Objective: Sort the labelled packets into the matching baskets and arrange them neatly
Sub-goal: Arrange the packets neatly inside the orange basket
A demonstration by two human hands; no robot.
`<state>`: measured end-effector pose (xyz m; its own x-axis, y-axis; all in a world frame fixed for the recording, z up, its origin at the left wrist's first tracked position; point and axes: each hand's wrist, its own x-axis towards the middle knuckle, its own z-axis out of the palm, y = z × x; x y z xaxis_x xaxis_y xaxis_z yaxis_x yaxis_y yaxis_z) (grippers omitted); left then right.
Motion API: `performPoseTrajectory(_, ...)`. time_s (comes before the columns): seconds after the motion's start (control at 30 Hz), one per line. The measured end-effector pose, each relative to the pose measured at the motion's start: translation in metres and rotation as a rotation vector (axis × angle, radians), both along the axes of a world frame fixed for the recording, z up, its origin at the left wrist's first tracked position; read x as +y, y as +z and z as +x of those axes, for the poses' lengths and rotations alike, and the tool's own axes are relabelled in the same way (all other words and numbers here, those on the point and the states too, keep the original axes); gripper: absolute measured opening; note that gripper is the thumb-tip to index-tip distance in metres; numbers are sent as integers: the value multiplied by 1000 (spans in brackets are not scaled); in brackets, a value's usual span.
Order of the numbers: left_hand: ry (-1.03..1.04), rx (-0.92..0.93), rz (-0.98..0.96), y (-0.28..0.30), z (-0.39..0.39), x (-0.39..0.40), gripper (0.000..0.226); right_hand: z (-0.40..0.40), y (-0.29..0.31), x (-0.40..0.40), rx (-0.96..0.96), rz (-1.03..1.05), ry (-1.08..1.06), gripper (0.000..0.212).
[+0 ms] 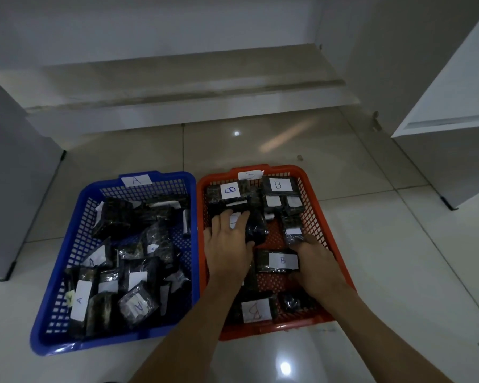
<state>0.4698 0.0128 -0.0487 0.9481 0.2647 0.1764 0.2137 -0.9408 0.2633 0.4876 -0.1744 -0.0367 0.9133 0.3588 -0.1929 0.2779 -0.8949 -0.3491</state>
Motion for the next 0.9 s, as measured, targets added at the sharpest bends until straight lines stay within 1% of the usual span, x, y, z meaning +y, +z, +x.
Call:
performPoseTrajectory(0.07, -21, -14, -32, -1, 0, 1, 71, -1, 4, -4, -17, 36, 10, 51)
performPoseTrajectory(0.13, -67, -21, -112, 1, -1, 4, 71, 1, 11, -12, -10, 42, 84, 45)
performPoseTrajectory(0.2, -106, -41, -213, 8, -8, 6, 67, 5, 18, -24, 119, -18, 261, 41)
performPoseTrajectory(0.27, -125, -73, -329, 17, -21, 5, 58, 6, 20, -30, 270, -120, 411, 47)
performPoseTrajectory(0.3, -139, -84, -385, 20, -29, 5, 54, 5, 20, -29, 294, -162, 442, 49)
performPoseTrajectory(0.37, -176, -84, -493, 24, -44, 3, 47, 3, 15, -25, 264, -197, 462, 50)
performPoseTrajectory(0.43, -205, -79, -602, 31, -57, -1, 44, 3, 9, -23, 207, -169, 488, 46)
performPoseTrajectory(0.5, -184, -53, -715, 41, -68, -5, 45, 3, 11, -26, 185, -63, 475, 41)
performPoseTrajectory(0.57, -152, 61, -888, 52, -75, -10, 45, 2, 21, -31, 152, 157, 406, 39)
performPoseTrajectory(0.6, -142, 149, -1020, 57, -76, -12, 45, -2, 29, -32, 99, 314, 364, 39)
performPoseTrajectory(0.67, -122, 317, -1350, 65, -79, -18, 51, -15, 41, -32, -30, 651, 263, 40)
performPoseTrajectory(0.7, -117, 374, -1470, 69, -80, -22, 53, -22, 45, -30, -81, 768, 223, 39)
performPoseTrajectory(0.73, -120, 398, -1544, 73, -82, -26, 53, -26, 43, -28, -122, 846, 186, 38)
performPoseTrajectory(0.8, -107, 357, -1626, 76, -83, -34, 51, -32, 38, -25, -147, 956, 115, 36)
performPoseTrajectory(0.9, -4, 257, -1692, 77, -80, -42, 53, -31, 34, -28, -37, 1034, 17, 42)
